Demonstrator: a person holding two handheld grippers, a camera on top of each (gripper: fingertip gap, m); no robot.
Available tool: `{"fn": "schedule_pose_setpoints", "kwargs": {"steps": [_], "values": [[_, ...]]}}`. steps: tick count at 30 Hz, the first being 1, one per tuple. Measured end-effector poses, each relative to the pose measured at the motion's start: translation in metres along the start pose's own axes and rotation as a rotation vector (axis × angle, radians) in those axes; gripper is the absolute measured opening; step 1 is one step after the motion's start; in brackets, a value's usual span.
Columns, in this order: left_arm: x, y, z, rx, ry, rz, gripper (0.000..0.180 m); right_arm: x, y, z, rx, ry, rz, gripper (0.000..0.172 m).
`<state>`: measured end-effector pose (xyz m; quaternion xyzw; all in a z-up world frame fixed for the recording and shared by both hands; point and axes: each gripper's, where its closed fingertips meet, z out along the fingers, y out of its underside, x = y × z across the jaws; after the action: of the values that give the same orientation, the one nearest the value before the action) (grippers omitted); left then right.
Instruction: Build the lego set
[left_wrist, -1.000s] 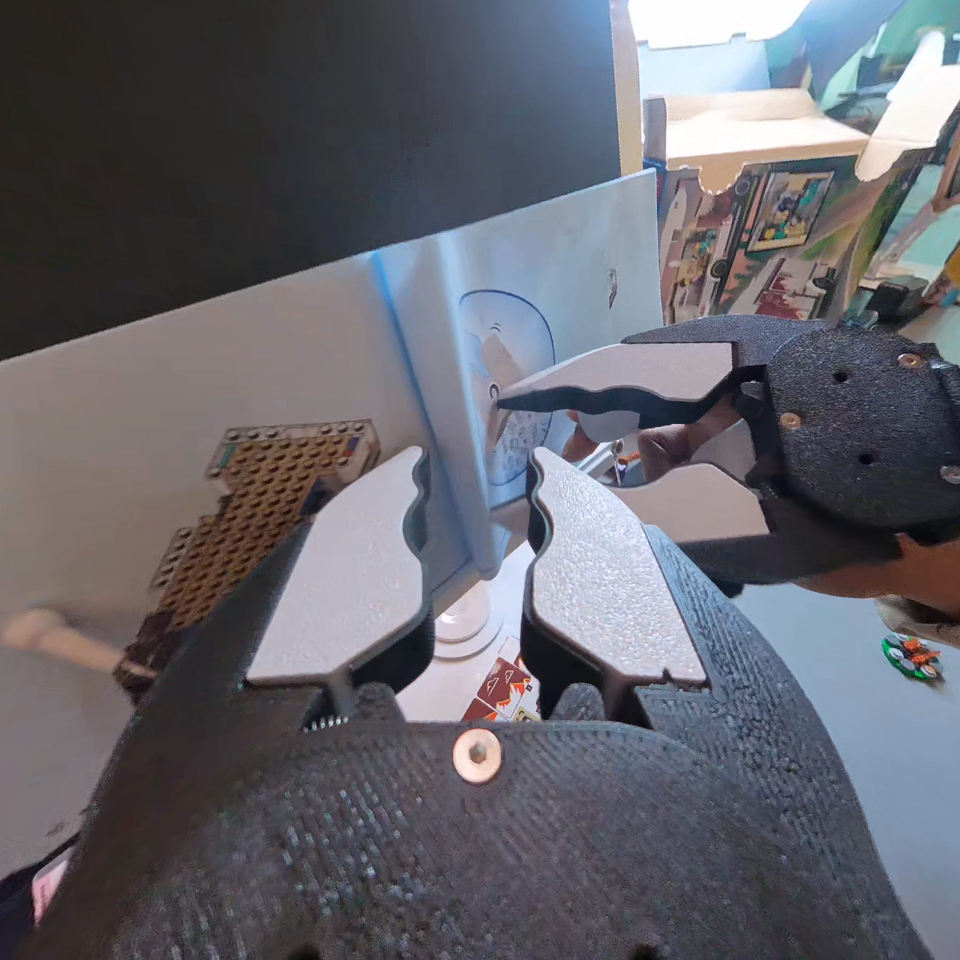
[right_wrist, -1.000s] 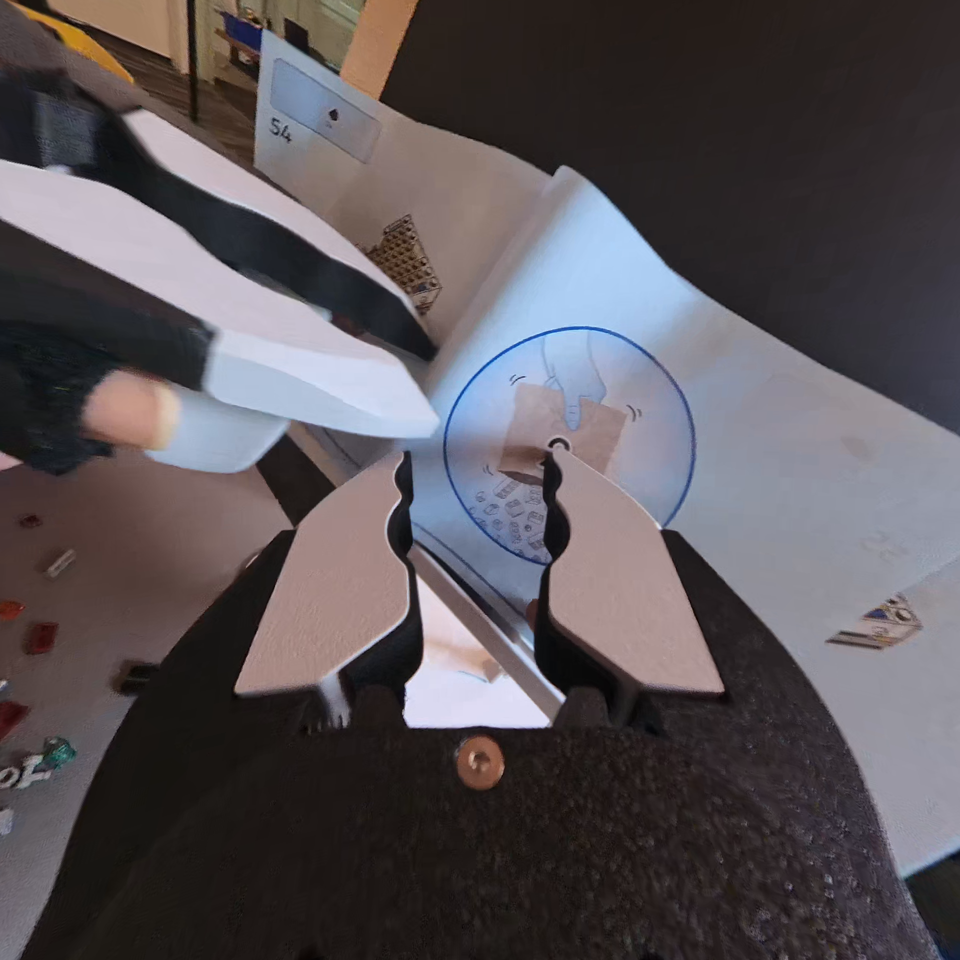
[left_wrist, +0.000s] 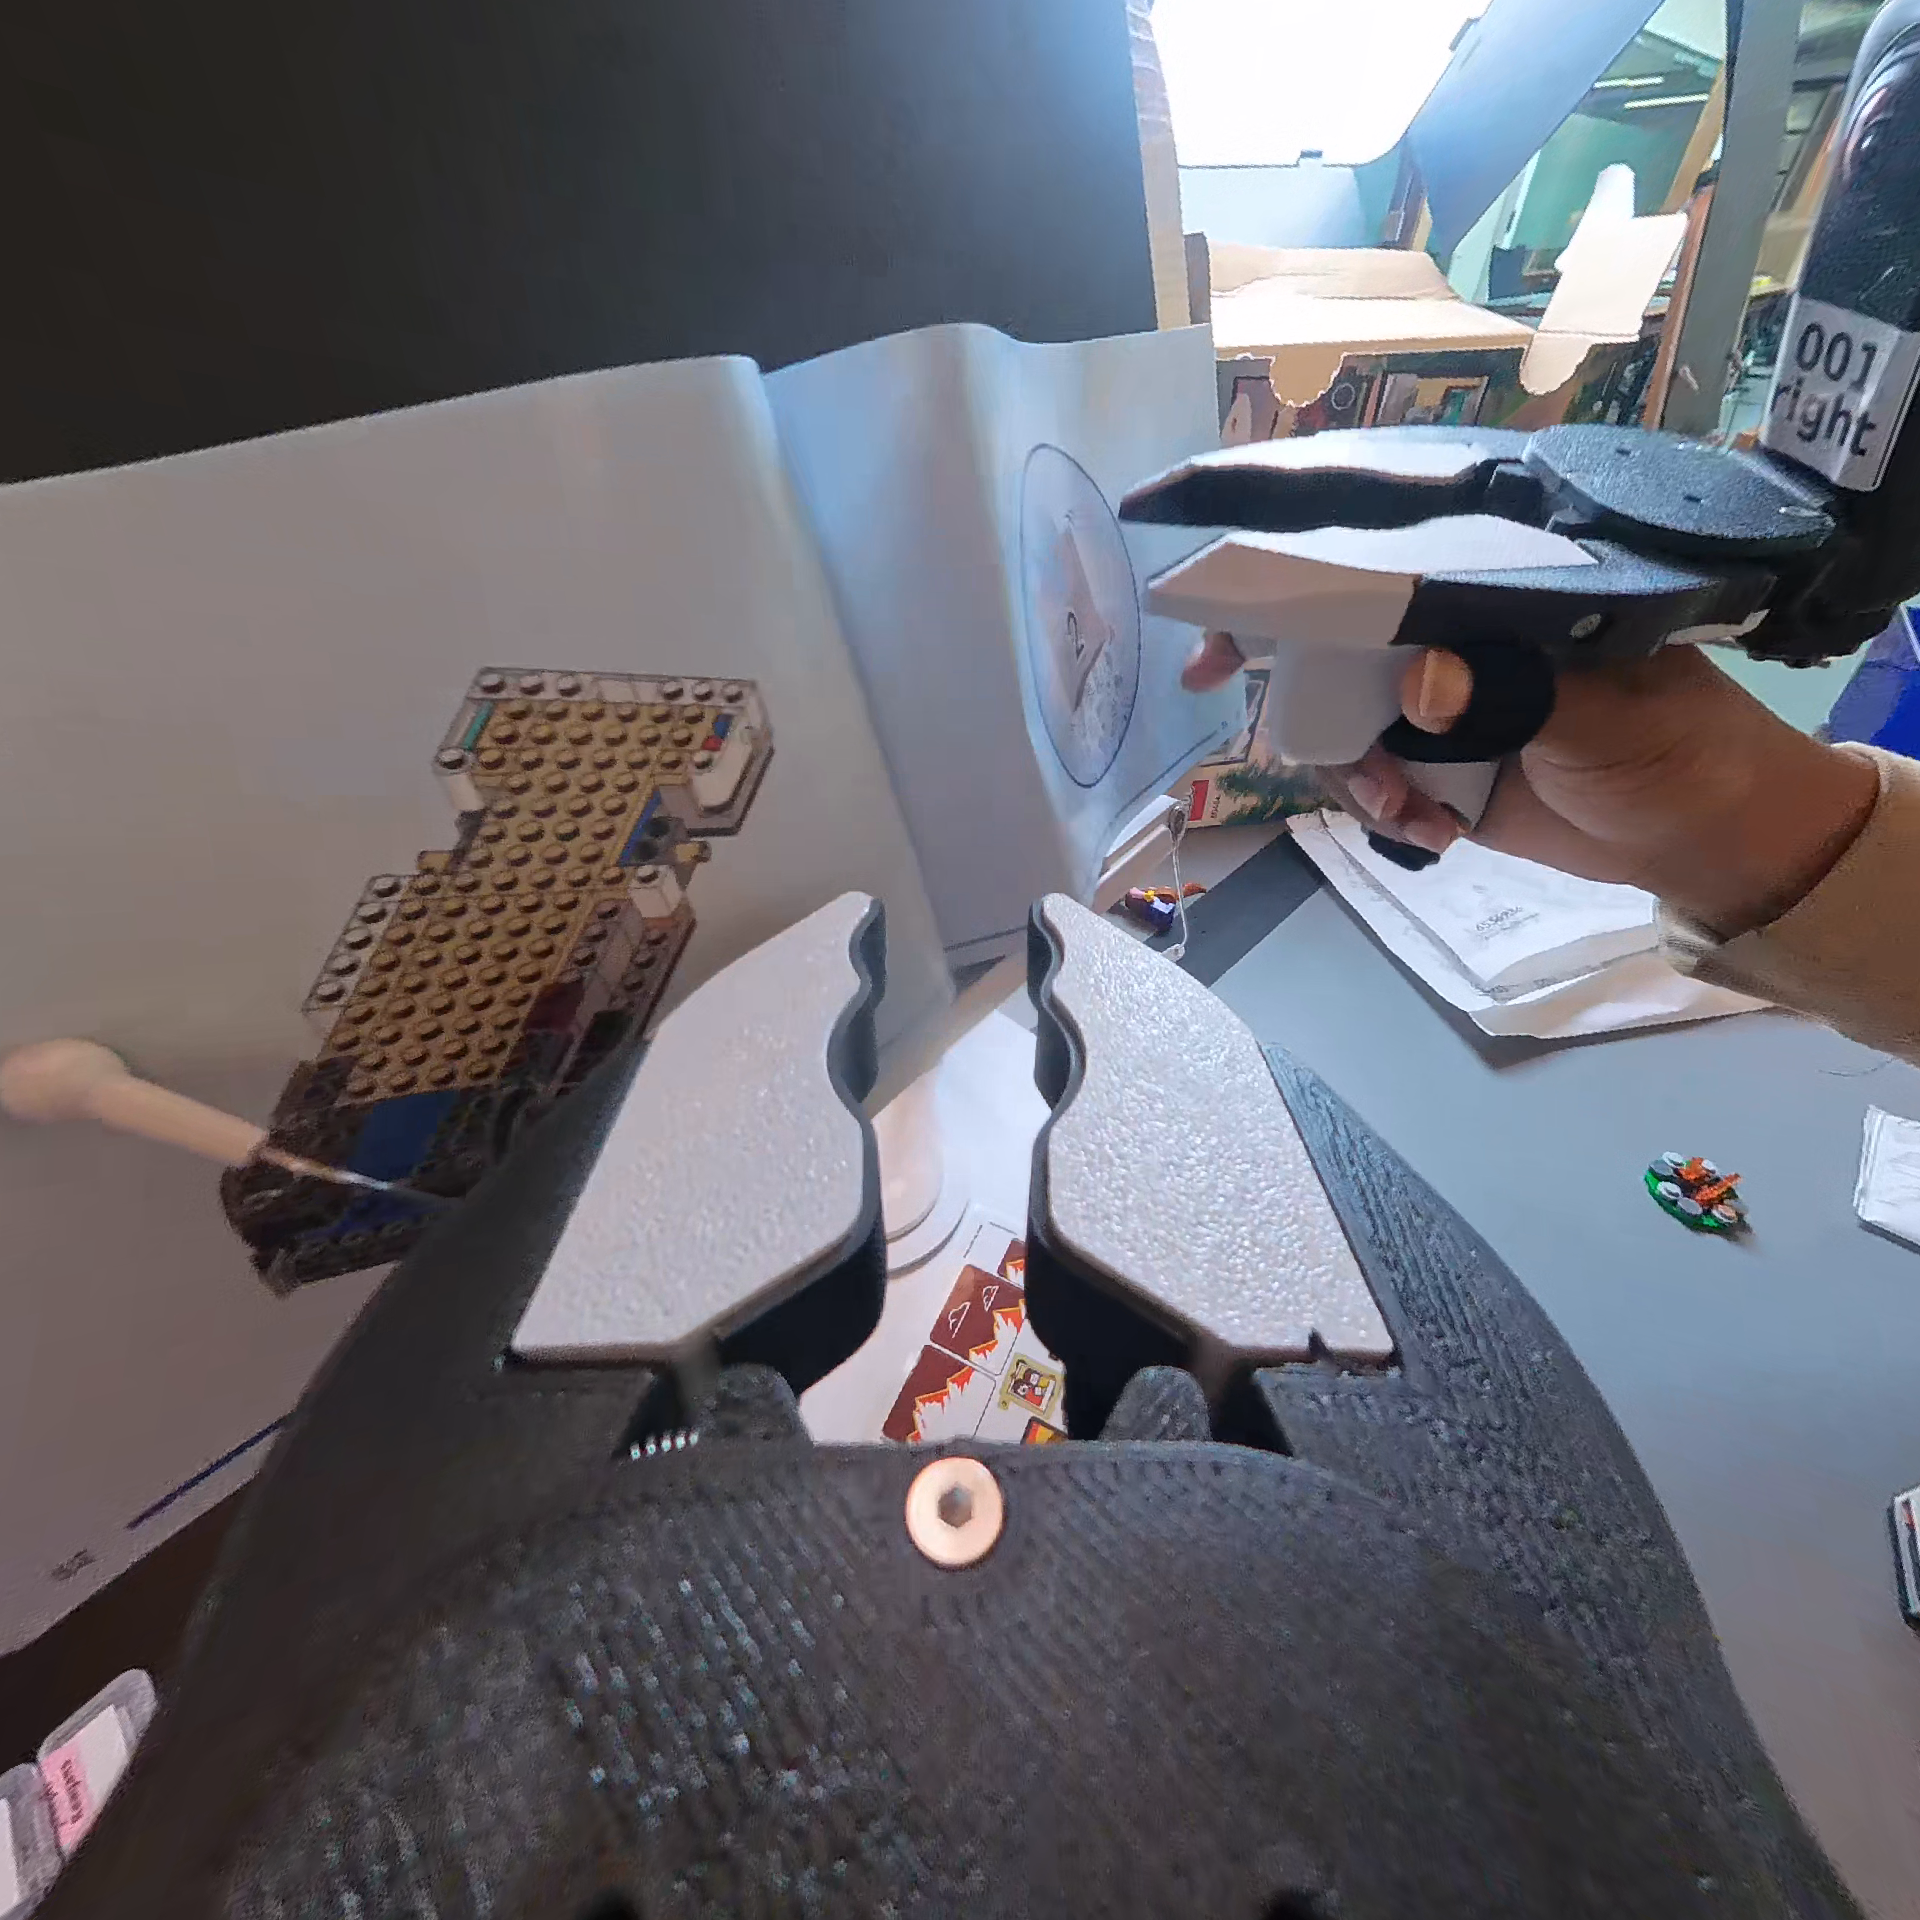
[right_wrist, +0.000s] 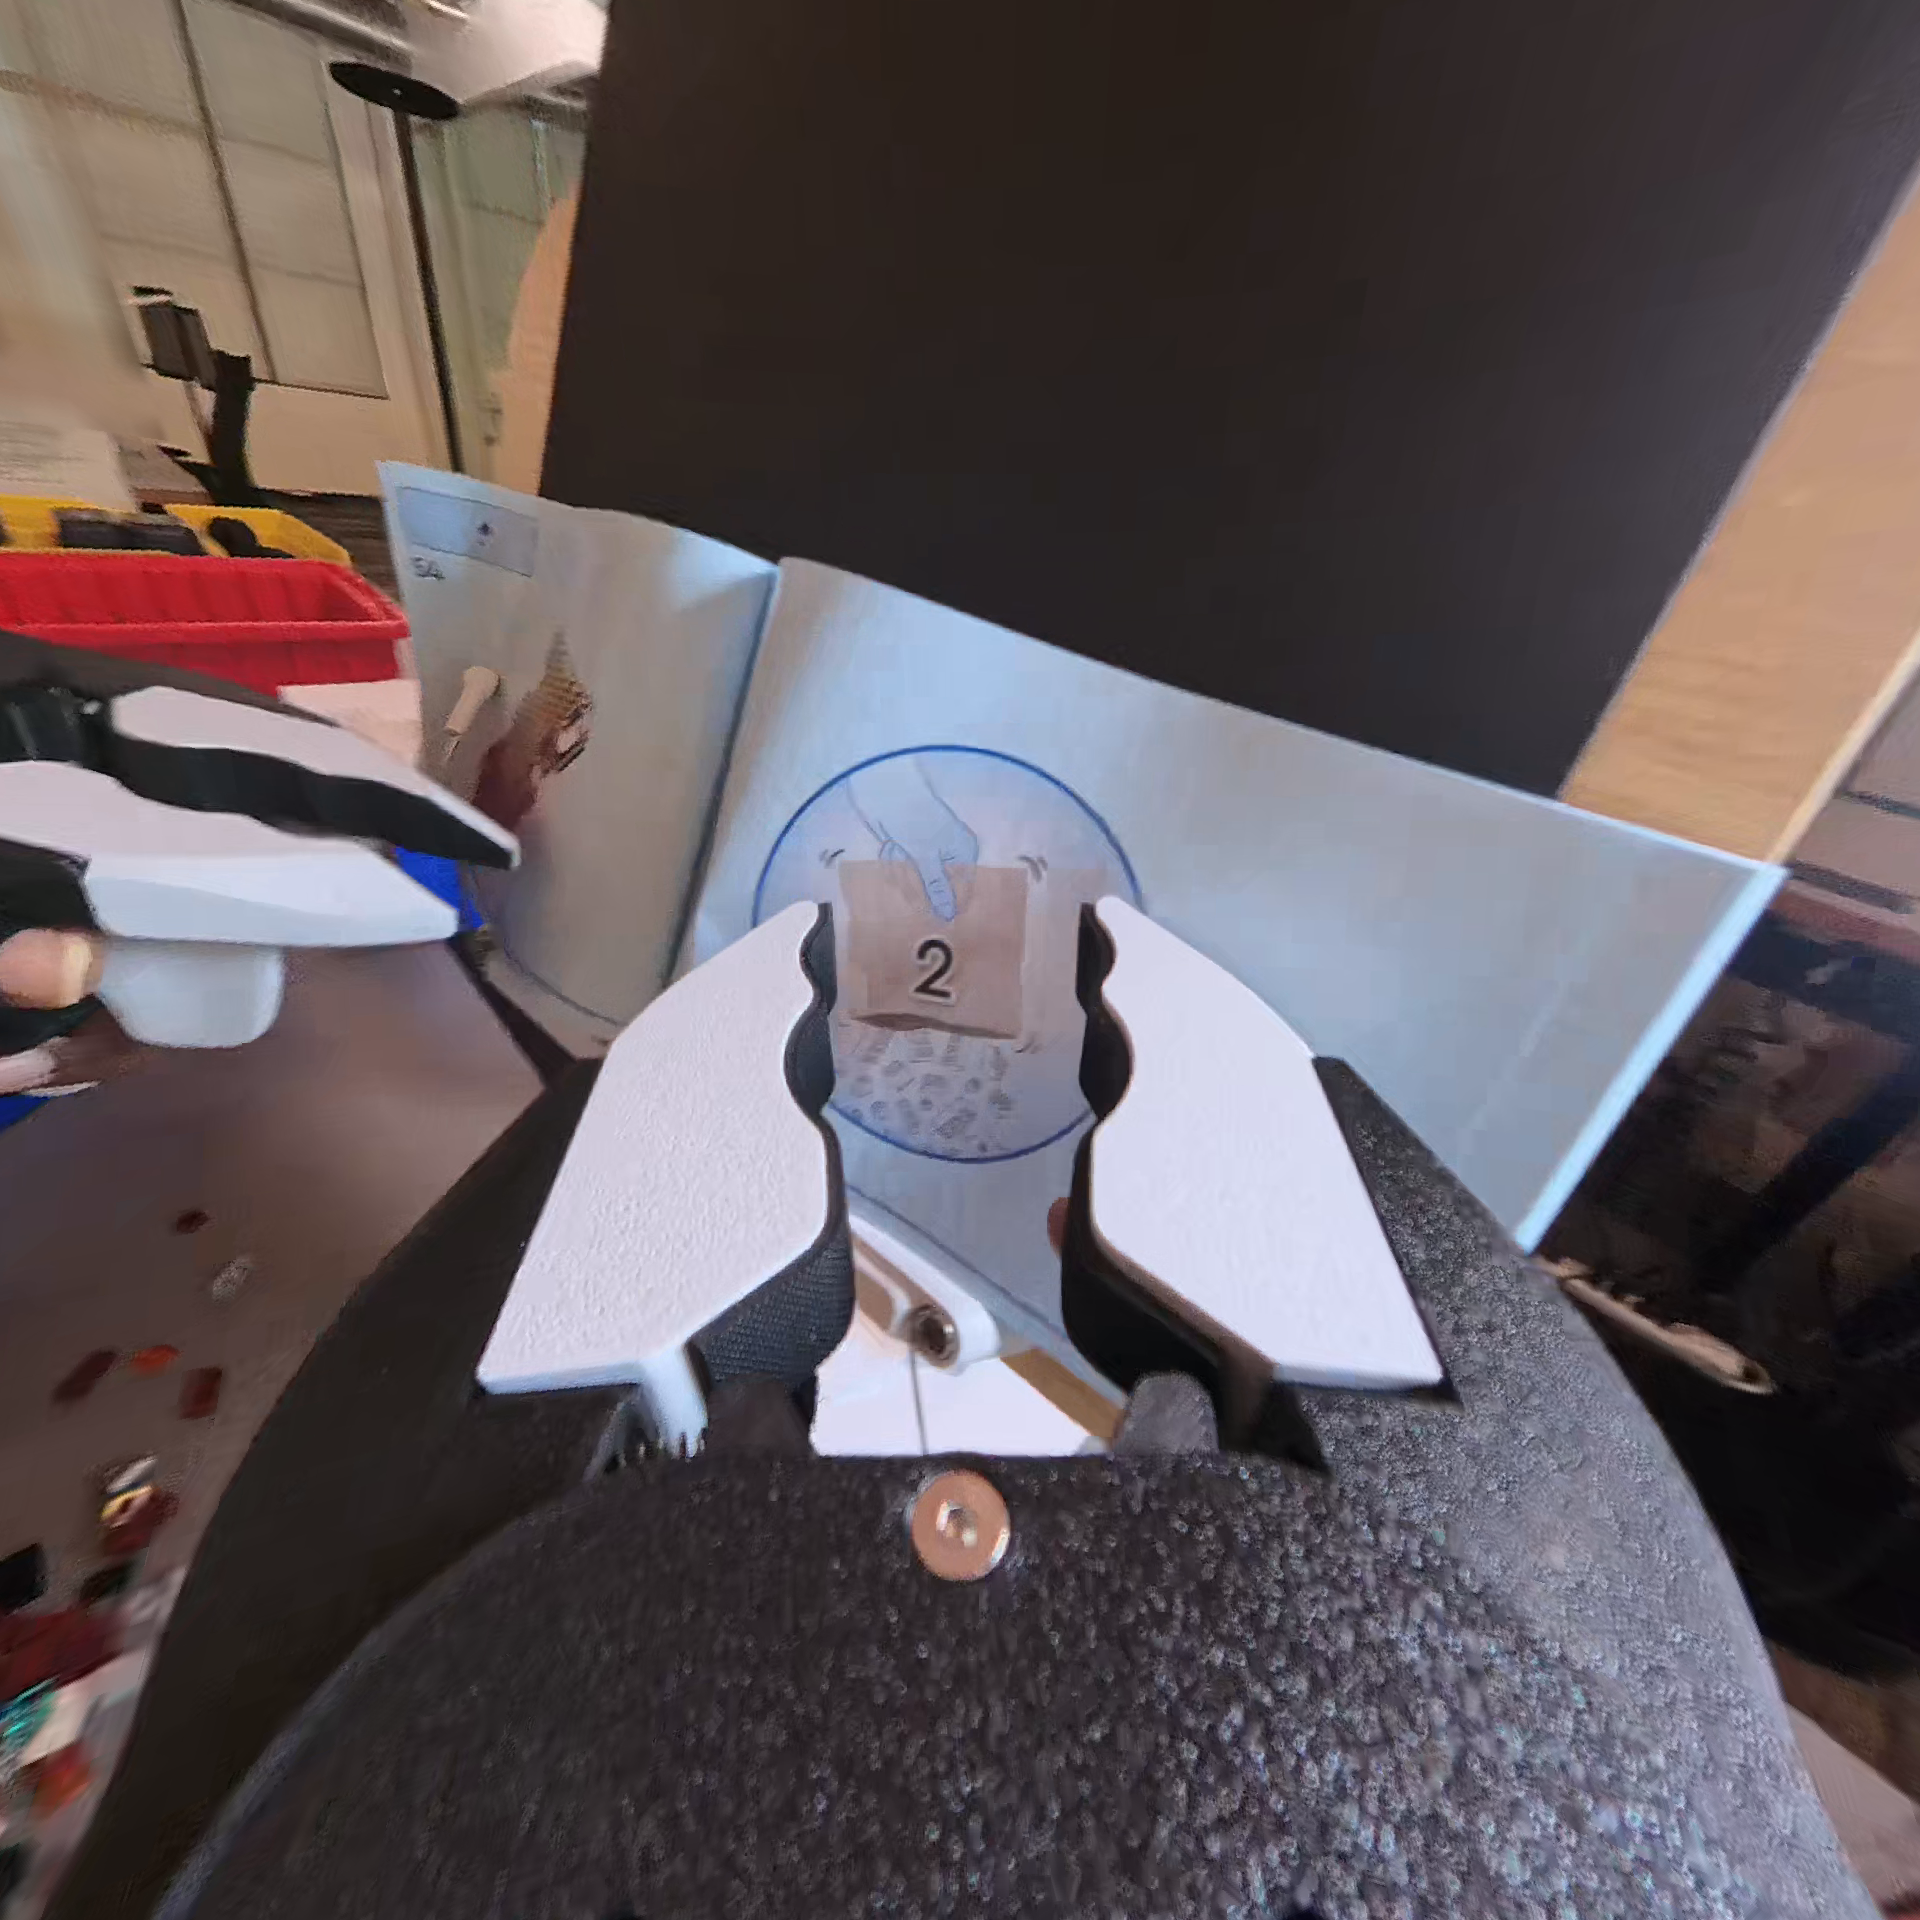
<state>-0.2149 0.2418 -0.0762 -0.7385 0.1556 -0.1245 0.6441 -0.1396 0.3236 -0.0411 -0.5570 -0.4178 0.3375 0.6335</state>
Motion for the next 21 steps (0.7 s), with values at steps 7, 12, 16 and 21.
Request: {"fn": "schedule_pose_setpoints", "kwargs": {"steps": [7, 12, 16, 21], "values": [[0.02, -0.004, 0.028, -0.053, -0.03, 0.081, 0.033, 0.047, 0.003, -0.01, -0.069, 0.304, -0.243, 0.058], [0.018, -0.003, 0.042, -0.085, -0.096, 0.082, 0.039, 0.031, 0.012, 0.0, -0.093, 0.288, -0.319, 0.055], [0.013, -0.002, 0.053, -0.108, -0.14, 0.072, 0.037, 0.019, 0.017, 0.005, -0.095, 0.238, -0.314, 0.045], [0.004, -0.003, 0.063, -0.138, -0.243, 0.139, 0.022, 0.008, 0.023, 0.009, -0.125, 0.166, -0.311, 0.027]]}}
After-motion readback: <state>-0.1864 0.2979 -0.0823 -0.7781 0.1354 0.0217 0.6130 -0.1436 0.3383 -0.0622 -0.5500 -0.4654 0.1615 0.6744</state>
